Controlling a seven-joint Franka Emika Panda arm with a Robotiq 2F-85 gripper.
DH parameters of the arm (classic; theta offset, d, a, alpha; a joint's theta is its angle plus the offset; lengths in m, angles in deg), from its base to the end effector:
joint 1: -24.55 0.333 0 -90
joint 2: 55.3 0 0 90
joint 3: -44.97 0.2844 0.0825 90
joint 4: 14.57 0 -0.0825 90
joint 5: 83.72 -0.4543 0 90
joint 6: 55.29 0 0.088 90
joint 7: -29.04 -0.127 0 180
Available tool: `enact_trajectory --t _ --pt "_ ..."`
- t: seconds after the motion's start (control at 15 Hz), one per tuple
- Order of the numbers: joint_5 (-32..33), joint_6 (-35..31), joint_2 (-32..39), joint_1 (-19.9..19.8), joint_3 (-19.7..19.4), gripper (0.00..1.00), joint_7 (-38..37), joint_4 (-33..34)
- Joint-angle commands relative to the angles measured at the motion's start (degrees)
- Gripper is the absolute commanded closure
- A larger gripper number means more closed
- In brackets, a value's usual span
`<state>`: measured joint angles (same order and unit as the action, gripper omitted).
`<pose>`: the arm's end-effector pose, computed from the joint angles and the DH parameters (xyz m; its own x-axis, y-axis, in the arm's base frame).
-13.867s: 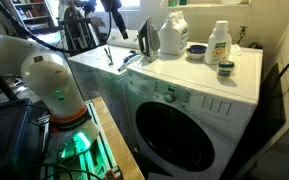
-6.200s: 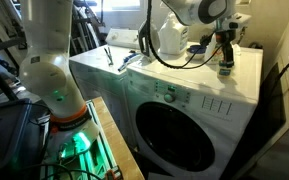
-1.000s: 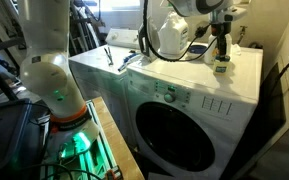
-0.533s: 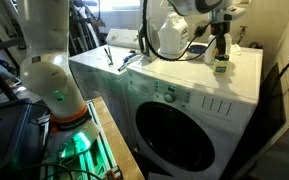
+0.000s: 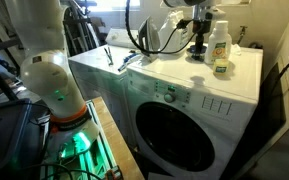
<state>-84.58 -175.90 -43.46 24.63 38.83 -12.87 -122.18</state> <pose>0.6623 -0.0681 0.3185 0.6656 -0.7460 0.0219 -0.7461 -0.6658 -0.0078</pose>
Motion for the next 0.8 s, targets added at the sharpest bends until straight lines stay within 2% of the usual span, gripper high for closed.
enact_trajectory --t 0.0,0.27,0.33,0.4,0.6,0.73 --pt "-0.52 -2.82 -1.00 -0.53 0.14 0.75 -0.72 -5.04" --pt "-1.76 -5.33 -0.59 -0.54 0.25 0.75 -1.96 -8.18" --pt "-1.86 -5.74 -0.53 -0.54 0.19 0.40 -2.43 -8.61" --pt "-1.81 -6.29 -0.51 -0.41 0.14 0.23 -3.48 -8.96" --pt "-1.68 -6.99 -2.04 -0.10 0.07 0.02 -7.08 -9.10" --pt "-1.01 -7.91 -4.23 -0.07 0.03 0.00 -8.97 -9.16"
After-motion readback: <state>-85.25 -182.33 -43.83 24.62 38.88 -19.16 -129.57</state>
